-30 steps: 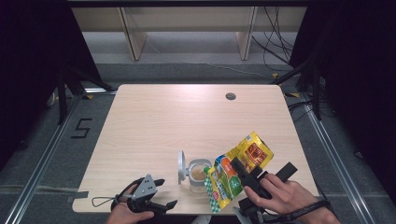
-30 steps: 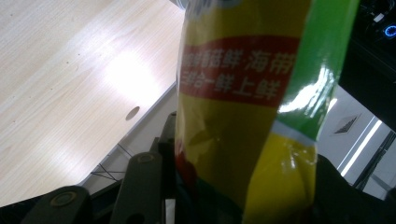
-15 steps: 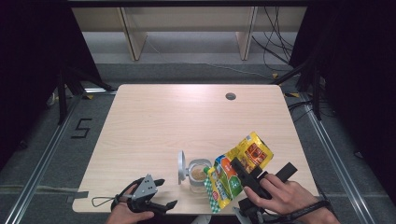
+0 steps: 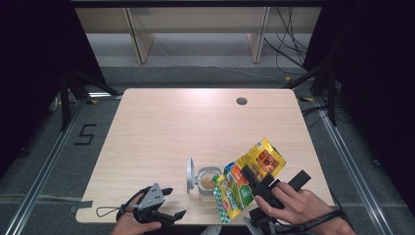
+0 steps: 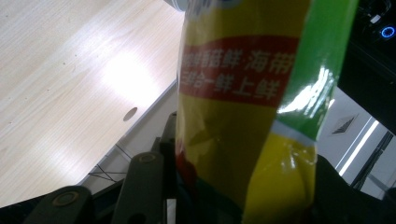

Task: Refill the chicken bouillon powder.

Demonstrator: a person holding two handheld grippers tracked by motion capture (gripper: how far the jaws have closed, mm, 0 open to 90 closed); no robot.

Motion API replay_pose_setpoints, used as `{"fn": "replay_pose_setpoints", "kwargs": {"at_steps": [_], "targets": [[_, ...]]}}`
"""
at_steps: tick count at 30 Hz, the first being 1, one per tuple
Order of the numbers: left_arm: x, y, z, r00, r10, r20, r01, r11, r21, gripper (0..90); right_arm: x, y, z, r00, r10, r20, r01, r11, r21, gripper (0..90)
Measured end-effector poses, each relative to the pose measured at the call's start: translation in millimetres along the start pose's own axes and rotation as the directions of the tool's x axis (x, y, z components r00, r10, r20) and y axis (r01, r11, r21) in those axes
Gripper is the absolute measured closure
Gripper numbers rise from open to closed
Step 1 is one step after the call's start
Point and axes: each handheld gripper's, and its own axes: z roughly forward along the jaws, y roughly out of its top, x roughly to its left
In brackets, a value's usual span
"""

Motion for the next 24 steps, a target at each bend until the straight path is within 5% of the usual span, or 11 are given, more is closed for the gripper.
{"fn": "replay_pose_setpoints", "kwargs": {"at_steps": [2, 7, 11, 12, 15, 16, 24], "targets": [[-2.0, -0.1, 0.9, 0.9997, -0.021, 0.012, 0.021, 0.9996, -0.019, 15.2, 1.8, 0.6, 0.5, 0.9993, 0.037, 0.005, -0.037, 0.999, -0.011, 62.4], [-1.7, 0.0, 0.6, 0.9999, -0.016, 0.002, 0.016, 0.9995, -0.027, 15.2, 2.4, 0.8, -0.3, 0.9993, 0.036, 0.014, -0.036, 0.999, -0.008, 62.4], [-0.3, 0.6, 0.0, 1.0, 0.007, 0.006, -0.007, 0.9998, -0.021, 15.2, -0.5, 0.8, 0.5, 0.9995, -0.032, 0.006, 0.032, 0.999, -0.018, 62.6], [-2.3, -0.3, 1.0, 0.9997, -0.024, 0.003, 0.024, 0.9992, -0.031, 15.2, 1.7, 0.6, -0.7, 1.0, -0.004, 0.0, 0.004, 1.0, -0.001, 62.6], [-1.8, 0.1, 0.3, 0.9997, -0.021, 0.009, 0.021, 0.9996, -0.021, 15.2, 1.8, 0.3, -1.1, 1.0, -0.003, -0.001, 0.003, 1.0, 0.002, 62.6], [-1.6, 0.1, 0.3, 0.9998, -0.018, 0.008, 0.018, 0.9996, -0.021, 15.2, 3.5, 0.7, -0.3, 0.9994, 0.035, 0.002, -0.035, 0.999, -0.011, 62.6], [-1.6, -0.1, 0.8, 0.9999, -0.01, -0.002, 0.01, 0.9994, -0.033, 15.2, 1.8, 0.1, -0.5, 0.9999, 0.016, 0.002, -0.016, 1.0, -0.009, 62.6]]}}
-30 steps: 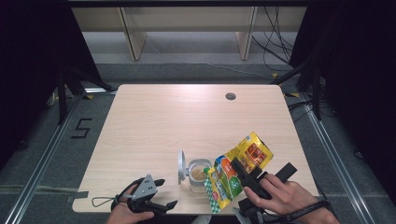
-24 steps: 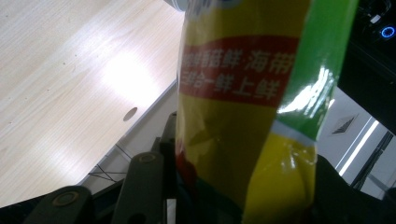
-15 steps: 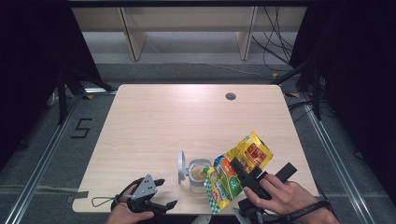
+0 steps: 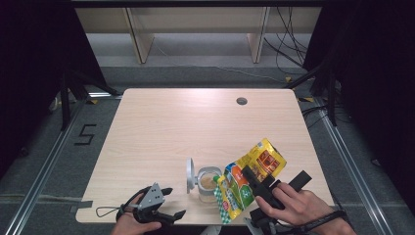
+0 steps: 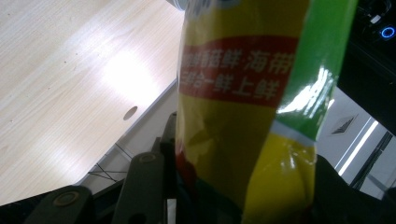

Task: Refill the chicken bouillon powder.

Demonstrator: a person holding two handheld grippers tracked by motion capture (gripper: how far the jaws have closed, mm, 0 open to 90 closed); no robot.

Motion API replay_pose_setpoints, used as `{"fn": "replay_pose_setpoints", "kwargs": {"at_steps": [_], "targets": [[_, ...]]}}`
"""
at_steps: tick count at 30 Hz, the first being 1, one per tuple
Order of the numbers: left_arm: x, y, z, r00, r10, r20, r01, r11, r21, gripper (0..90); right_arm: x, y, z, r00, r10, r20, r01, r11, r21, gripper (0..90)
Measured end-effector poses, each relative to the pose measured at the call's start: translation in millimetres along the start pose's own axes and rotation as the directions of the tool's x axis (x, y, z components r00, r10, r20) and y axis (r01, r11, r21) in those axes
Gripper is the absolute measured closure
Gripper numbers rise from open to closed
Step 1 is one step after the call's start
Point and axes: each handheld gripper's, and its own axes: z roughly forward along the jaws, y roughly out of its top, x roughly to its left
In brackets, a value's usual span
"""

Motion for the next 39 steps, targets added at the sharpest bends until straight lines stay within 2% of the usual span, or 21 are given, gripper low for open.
{"fn": "replay_pose_setpoints", "kwargs": {"at_steps": [1, 2, 3, 4, 5, 7, 8, 9, 11, 12, 13, 14, 15, 16, 19, 20, 21, 34, 36, 39], "targets": [[-0.2, 0.1, -0.2, 1.0, -0.006, 0.002, 0.006, 1.0, 0.001, 15.2, -1.3, -0.3, -0.4, 0.9998, -0.02, -0.007, 0.02, 1.0, 0.008, 62.6], [-0.2, 0.1, -0.1, 0.9999, -0.01, 0.005, 0.01, 0.9999, 0.002, 15.2, 1.0, 0.3, 0.3, 0.9999, 0.016, 0.003, -0.016, 1.0, -0.001, 62.7], [1.1, 0.5, -0.4, 0.9998, 0.019, -0.001, -0.019, 0.9998, 0.002, 15.2, 1.0, 0.3, 0.4, 0.9999, 0.015, 0.003, -0.015, 1.0, -0.001, 62.7], [-0.5, -0.1, 0.1, 1.0, -0.009, -0.002, 0.009, 1.0, 0.001, 15.2, 0.9, 0.4, 0.6, 0.9999, 0.015, 0.0, -0.015, 1.0, 0.0, 62.7], [0.2, 0.4, -0.7, 0.9999, -0.005, 0.009, 0.005, 0.9999, 0.014, 15.2, -1.2, -0.2, 0.1, 0.9998, -0.02, -0.009, 0.02, 1.0, 0.008, 63.3], [-0.7, -0.2, 0.2, 0.9999, -0.012, 0.003, 0.012, 0.9999, 0.002, 15.2, 0.9, 0.4, 0.9, 0.9998, 0.019, -0.001, -0.019, 1.0, -0.001, 63.4], [-1.0, -0.2, 0.2, 0.9999, -0.013, -0.001, 0.013, 0.9999, 0.0, 15.2, 0.7, 0.4, 1.0, 0.9999, 0.014, -0.001, -0.014, 1.0, -0.001, 63.4], [-1.1, -0.2, 0.2, 0.9999, -0.015, -0.001, 0.015, 0.9999, -0.002, 15.2, -2.2, 0.0, 1.1, 0.9993, -0.035, -0.009, 0.035, 0.999, 0.0, 63.4], [0.3, 0.2, -0.2, 1.0, 0.005, -0.001, -0.005, 1.0, 0.002, 15.2, -1.0, -0.1, 0.6, 0.9997, -0.02, -0.01, 0.02, 1.0, 0.008, 63.5], [0.1, 0.3, -0.8, 0.9999, -0.008, 0.008, 0.008, 0.9999, 0.015, 15.2, -1.2, -0.3, 0.9, 0.9997, -0.019, -0.013, 0.019, 1.0, 0.005, 63.5], [0.9, 0.6, -0.9, 0.9999, 0.011, 0.007, -0.011, 0.9999, 0.012, 15.2, -1.1, -0.5, 1.0, 0.9997, -0.018, -0.015, 0.018, 1.0, 0.006, 63.5], [-0.5, 0.1, -0.5, 0.9999, -0.013, 0.008, 0.013, 0.9999, 0.011, 15.2, -0.9, -0.8, 1.1, 0.9998, -0.018, -0.012, 0.018, 1.0, 0.006, 63.5], [-0.4, 0.2, -0.5, 0.9999, -0.011, 0.01, 0.011, 0.9999, 0.013, 15.2, -2.3, -0.6, 2.4, 0.9994, -0.035, 0.001, 0.035, 0.999, -0.014, 63.5], [-0.4, 0.2, -0.4, 0.9999, -0.011, 0.009, 0.011, 0.9999, 0.013, 15.2, -0.7, -1.4, 0.9, 0.9998, -0.02, -0.007, 0.02, 1.0, 0.009, 63.5], [0.0, 0.2, -0.4, 0.9999, -0.008, 0.008, 0.008, 0.9999, 0.013, 15.2, -1.2, -1.8, 0.7, 0.9998, -0.021, -0.008, 0.021, 1.0, 0.011, 63.5], [1.2, 0.6, -0.7, 0.9999, 0.013, 0.005, -0.013, 0.9998, 0.017, 15.2, -1.5, -2.0, 0.9, 0.9997, -0.018, -0.017, 0.018, 1.0, 0.007, 63.6], [-0.3, 0.1, -0.3, 0.9999, -0.012, 0.009, 0.012, 0.9998, 0.013, 15.2, -1.5, -2.0, 0.9, 0.9997, -0.018, -0.015, 0.018, 1.0, 0.008, 63.6], [-0.2, 0.2, -0.5, 0.9999, -0.01, 0.009, 0.009, 0.9999, 0.013, 15.2, -1.1, -2.6, 1.2, 0.9998, -0.007, -0.018, 0.007, 1.0, 0.005, 63.7], [-0.9, -0.2, 0.2, 0.9999, -0.012, -0.002, 0.012, 0.9999, 0.0, 15.2, -0.9, -2.3, 1.3, 0.9998, -0.012, -0.015, 0.012, 1.0, 0.004, 63.7], [0.1, 0.3, -0.6, 1.0, -0.005, 0.007, 0.005, 0.9999, 0.013, 15.2, -0.4, -1.8, 1.4, 0.9999, -0.003, -0.016, 0.003, 1.0, 0.003, 63.8]]}}
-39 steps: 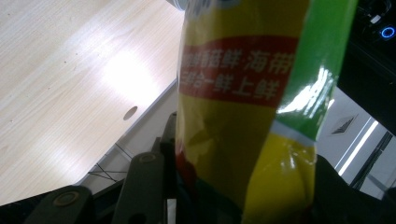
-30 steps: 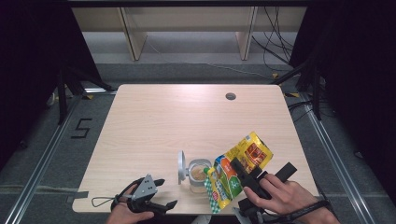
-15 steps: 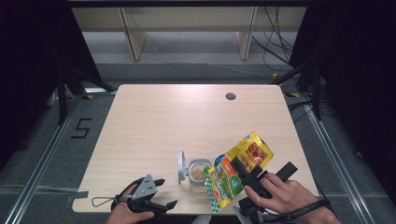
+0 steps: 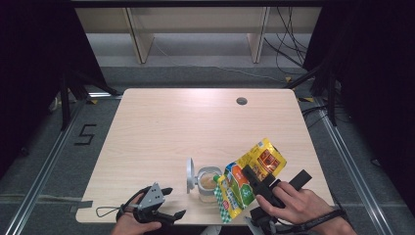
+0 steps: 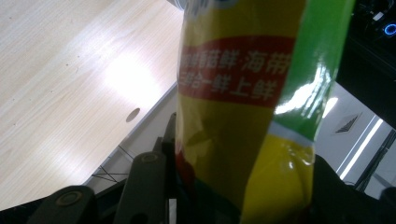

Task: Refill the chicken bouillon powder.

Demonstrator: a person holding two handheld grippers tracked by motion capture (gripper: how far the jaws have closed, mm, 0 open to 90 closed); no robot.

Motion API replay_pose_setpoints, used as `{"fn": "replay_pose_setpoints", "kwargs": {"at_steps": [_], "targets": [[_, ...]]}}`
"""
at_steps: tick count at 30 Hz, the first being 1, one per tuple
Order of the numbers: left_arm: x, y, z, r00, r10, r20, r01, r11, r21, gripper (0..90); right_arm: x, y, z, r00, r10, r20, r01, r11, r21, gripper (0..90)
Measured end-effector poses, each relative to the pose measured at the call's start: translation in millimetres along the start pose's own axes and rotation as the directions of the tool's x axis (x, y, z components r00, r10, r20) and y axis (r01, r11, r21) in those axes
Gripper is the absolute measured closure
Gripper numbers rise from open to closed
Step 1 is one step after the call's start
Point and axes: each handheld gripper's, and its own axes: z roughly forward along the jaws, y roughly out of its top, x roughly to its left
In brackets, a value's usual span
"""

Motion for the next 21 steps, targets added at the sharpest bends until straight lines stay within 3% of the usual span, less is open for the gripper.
{"fn": "replay_pose_setpoints", "kwargs": {"at_steps": [2, 5, 8, 10, 11, 13, 15, 17, 18, 20, 21], "targets": [[1.2, 0.5, -0.3, 0.9997, 0.023, -0.002, -0.023, 0.9997, -0.002, 15.2, 0.3, 0.2, 0.3, 1.0, 0.002, 0.0, -0.002, 1.0, 0.0, 63.8], [-0.6, -0.4, 0.7, 1.0, -0.004, -0.008, 0.004, 0.9999, -0.013, 15.2, 2.2, 1.1, 2.1, 0.9994, 0.034, 0.01, -0.034, 0.999, -0.02, 63.8], [-0.1, -0.2, 0.5, 0.9999, 0.006, -0.009, -0.006, 0.9999, -0.012, 15.2, 2.4, 1.1, 0.9, 0.9994, 0.033, 0.012, -0.033, 0.999, -0.007, 63.9], [-0.7, -0.4, 0.6, 0.9999, -0.004, -0.009, 0.004, 0.9999, -0.013, 15.2, 0.5, 0.7, 0.9, 1.0, 0.005, 0.008, -0.005, 1.0, -0.01, 63.9], [-0.5, -0.3, 0.6, 1.0, -0.001, -0.009, 0.001, 0.9999, -0.013, 15.2, 2.2, 1.4, 1.3, 0.9995, 0.033, 0.004, -0.033, 0.999, -0.011, 63.9], [-0.3, -0.3, 0.6, 1.0, 0.0, -0.008, 0.0, 0.9999, -0.012, 15.2, 3.0, 1.3, 1.3, 0.9992, 0.041, 0.004, -0.041, 0.999, -0.011, 63.9], [-0.4, -0.2, 0.3, 1.0, -0.004, -0.005, 0.004, 1.0, -0.007, 15.2, 2.9, 1.4, 1.2, 0.9992, 0.04, 0.004, -0.04, 0.999, -0.01, 63.9], [1.3, 0.5, -0.4, 0.9997, 0.025, -0.002, -0.025, 0.9997, -0.001, 15.2, 2.3, 1.5, 1.7, 0.9993, 0.033, 0.018, -0.033, 0.999, -0.02, 64.0], [-0.8, -0.5, 0.7, 0.9999, -0.007, -0.009, 0.007, 0.9999, -0.013, 15.2, 0.2, 0.6, 0.0, 1.0, -0.003, 0.002, 0.003, 1.0, 0.002, 64.0], [0.5, 0.1, 0.1, 0.9998, 0.018, -0.011, -0.018, 0.9998, -0.011, 15.2, 0.5, 0.7, -0.2, 1.0, -0.004, 0.001, 0.004, 1.0, 0.0, 64.1], [-1.4, -0.5, 0.9, 0.9999, -0.013, -0.009, 0.013, 0.9997, -0.018, 15.2, 0.3, 0.7, -0.3, 1.0, -0.006, 0.004, 0.006, 1.0, -0.002, 64.1]]}}
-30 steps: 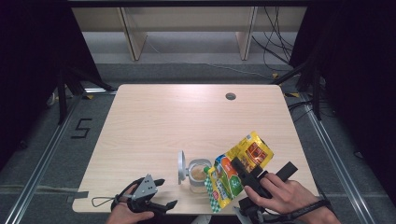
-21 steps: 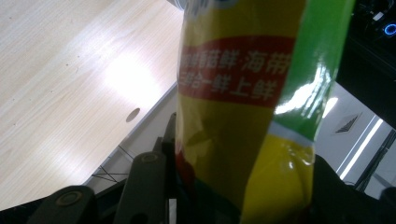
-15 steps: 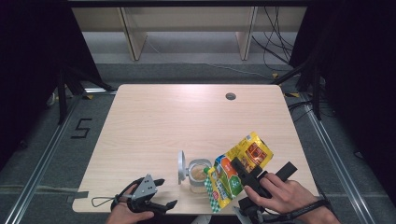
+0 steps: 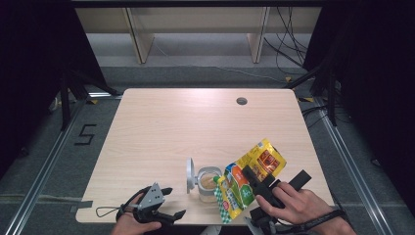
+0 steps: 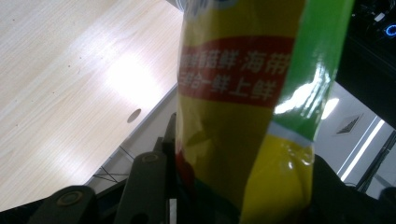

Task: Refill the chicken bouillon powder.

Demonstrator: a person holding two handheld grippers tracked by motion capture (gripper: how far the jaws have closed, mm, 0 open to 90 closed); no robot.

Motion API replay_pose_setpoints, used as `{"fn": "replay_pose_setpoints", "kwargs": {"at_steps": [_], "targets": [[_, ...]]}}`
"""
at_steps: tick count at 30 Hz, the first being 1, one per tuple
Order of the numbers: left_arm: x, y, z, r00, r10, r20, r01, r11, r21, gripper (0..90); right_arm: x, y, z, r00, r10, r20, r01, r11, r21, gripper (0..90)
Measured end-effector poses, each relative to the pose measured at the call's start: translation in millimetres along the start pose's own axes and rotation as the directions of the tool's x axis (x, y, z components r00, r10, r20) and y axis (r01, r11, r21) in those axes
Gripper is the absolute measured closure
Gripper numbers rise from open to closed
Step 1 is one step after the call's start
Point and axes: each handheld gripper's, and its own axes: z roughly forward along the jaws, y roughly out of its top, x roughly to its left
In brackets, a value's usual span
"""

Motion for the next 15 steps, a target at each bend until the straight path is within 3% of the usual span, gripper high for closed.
{"fn": "replay_pose_setpoints", "kwargs": {"at_steps": [1, 2, 3, 4, 5, 6, 9, 10, 11, 15], "targets": [[0.1, 0.1, -0.1, 1.0, 0.001, 0.0, -0.001, 1.0, 0.0, 15.2, -0.1, 0.1, -0.1, 1.0, 0.0, 0.001, 0.0, 1.0, 0.001, 64.1], [0.1, 0.1, -0.1, 1.0, 0.003, -0.002, -0.003, 1.0, 0.0, 15.2, 2.6, 1.0, 0.4, 0.9989, 0.043, 0.017, -0.043, 0.999, -0.009, 64.1], [1.5, 0.6, -0.4, 0.9996, 0.029, 0.0, -0.029, 0.9996, 0.002, 15.2, 2.4, 1.0, 0.3, 0.999, 0.043, 0.016, -0.043, 0.999, -0.009, 64.1], [1.4, 0.6, -0.3, 0.9996, 0.028, 0.0, -0.028, 0.9996, 0.001, 15.2, 2.0, 0.8, 0.5, 0.9991, 0.042, 0.008, -0.042, 0.999, -0.016, 64.1], [0.1, 0.0, 0.0, 1.0, 0.001, 0.0, -0.001, 1.0, 0.001, 15.2, 2.1, 0.9, 0.4, 0.9989, 0.047, 0.007, -0.047, 0.999, -0.014, 64.1], [1.3, 0.3, -0.4, 0.9998, 0.019, 0.0, -0.019, 0.9998, 0.006, 15.2, 1.9, 0.8, 0.5, 0.9988, 0.048, 0.007, -0.048, 0.999, -0.015, 64.1], [1.1, 0.3, -1.0, 0.9999, 0.009, 0.006, -0.009, 0.9998, 0.015, 15.2, 1.9, 0.7, 0.8, 0.9988, 0.048, 0.009, -0.048, 0.999, -0.015, 64.2], [1.4, 0.5, -1.2, 0.9999, 0.011, 0.008, -0.011, 0.9998, 0.019, 15.2, -0.7, -0.1, 0.2, 1.0, 0.005, -0.002, -0.005, 1.0, -0.005, 64.3], [0.6, 0.0, -0.4, 1.0, 0.008, -0.003, -0.008, 1.0, 0.006, 15.2, 2.0, 0.7, 1.0, 0.9988, 0.048, 0.01, -0.048, 0.999, -0.015, 64.3], [1.1, 0.4, -0.4, 0.9998, 0.02, -0.001, -0.02, 0.9998, 0.002, 15.2, 2.0, 0.8, 0.7, 0.9989, 0.047, 0.008, -0.047, 0.999, -0.015, 64.3]]}}
